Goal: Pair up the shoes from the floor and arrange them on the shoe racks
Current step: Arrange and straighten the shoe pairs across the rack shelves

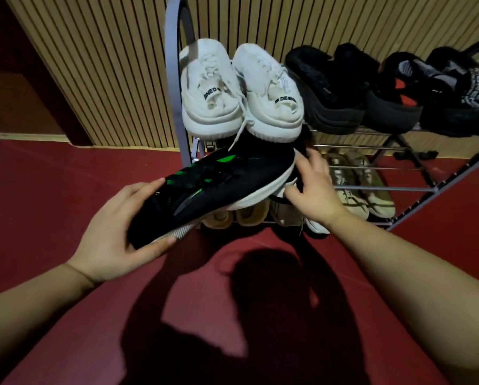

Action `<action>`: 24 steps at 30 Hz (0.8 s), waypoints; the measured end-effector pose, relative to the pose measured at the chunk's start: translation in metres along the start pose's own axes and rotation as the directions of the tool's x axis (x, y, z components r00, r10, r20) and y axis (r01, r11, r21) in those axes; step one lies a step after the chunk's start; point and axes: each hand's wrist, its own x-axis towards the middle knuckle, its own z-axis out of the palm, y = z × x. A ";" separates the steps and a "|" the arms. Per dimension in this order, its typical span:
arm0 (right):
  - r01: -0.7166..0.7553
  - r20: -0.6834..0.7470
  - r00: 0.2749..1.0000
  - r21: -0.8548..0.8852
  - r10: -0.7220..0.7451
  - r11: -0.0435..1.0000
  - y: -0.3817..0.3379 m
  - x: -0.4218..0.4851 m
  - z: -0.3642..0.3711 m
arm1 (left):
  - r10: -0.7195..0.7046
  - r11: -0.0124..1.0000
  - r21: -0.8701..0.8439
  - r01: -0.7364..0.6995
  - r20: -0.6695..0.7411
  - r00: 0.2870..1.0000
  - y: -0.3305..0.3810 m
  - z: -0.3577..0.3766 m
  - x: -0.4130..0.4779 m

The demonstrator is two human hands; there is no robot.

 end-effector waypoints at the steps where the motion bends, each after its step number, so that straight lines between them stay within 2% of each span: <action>1: 0.002 0.019 1.000 0.005 -0.002 1.000 -0.004 0.004 -0.001 | -0.028 1.000 -0.010 0.028 -0.013 1.000 -0.002 -0.001 -0.004; 4: 0.036 0.140 0.989 0.020 -0.039 0.999 -0.008 0.008 -0.004 | -0.128 0.992 -0.027 0.127 -0.052 0.990 -0.010 -0.004 -0.017; 6: 0.078 0.205 0.976 -0.038 -0.069 0.996 -0.008 0.006 0.000 | -0.180 0.984 -0.020 0.179 -0.062 0.982 -0.014 -0.004 -0.024; 13: -0.070 0.014 0.997 -0.084 0.071 0.994 -0.021 0.008 0.015 | -0.257 0.966 -0.035 0.255 -0.083 0.963 -0.005 0.014 -0.016; 19: 0.004 -0.122 0.993 0.093 0.008 0.996 0.009 -0.002 -0.010 | -0.260 0.964 -0.079 0.254 -0.089 0.961 0.011 0.026 -0.001; 24: 0.105 -0.074 0.991 -0.035 -0.107 0.994 0.058 -0.022 -0.036 | -0.186 0.982 -0.028 0.186 -0.023 0.982 0.035 0.041 0.022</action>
